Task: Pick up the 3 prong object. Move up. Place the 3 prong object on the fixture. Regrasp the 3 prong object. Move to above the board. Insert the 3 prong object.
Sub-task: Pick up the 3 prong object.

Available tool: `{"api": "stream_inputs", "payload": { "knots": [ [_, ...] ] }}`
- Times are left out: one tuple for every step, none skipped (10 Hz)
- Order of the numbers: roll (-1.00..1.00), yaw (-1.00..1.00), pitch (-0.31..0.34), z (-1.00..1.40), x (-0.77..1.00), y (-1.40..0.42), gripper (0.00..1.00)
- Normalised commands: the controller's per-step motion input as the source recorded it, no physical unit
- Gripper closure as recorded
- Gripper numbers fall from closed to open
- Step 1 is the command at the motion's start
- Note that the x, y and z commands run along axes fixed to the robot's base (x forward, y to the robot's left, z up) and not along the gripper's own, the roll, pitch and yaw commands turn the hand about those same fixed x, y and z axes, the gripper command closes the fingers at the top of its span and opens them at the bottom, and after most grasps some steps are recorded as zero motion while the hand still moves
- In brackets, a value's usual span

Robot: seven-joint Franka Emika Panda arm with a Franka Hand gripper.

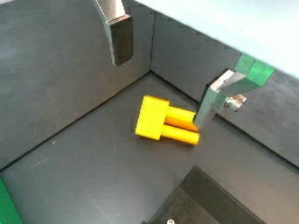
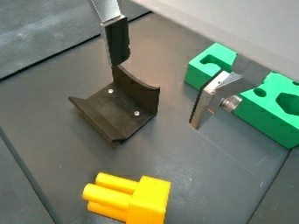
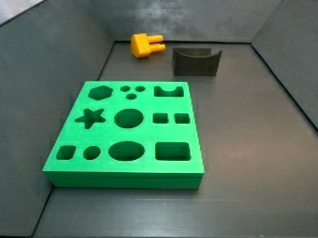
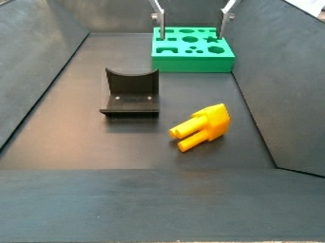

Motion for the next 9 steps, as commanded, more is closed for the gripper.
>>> {"api": "stream_inputs", "payload": {
  "knots": [
    [0.00,-0.33,0.073,-0.06,0.00,0.17,0.00],
    [0.02,-0.81,0.167,-0.22,0.01,0.20,0.00],
    [0.00,-0.89,0.156,-0.28,0.00,0.13,0.00],
    [0.00,-0.90,0.153,-0.28,0.00,0.12,0.00],
    [0.00,-0.91,0.151,-0.29,0.00,0.11,0.00],
    [0.00,-0.91,0.153,-0.30,0.00,0.11,0.00],
    [0.00,-0.91,0.154,-0.31,0.00,0.11,0.00],
    [0.00,-0.91,0.160,-0.33,0.00,0.11,0.00],
    [0.00,-0.91,0.163,-0.33,0.00,0.11,0.00]
  ]
}}
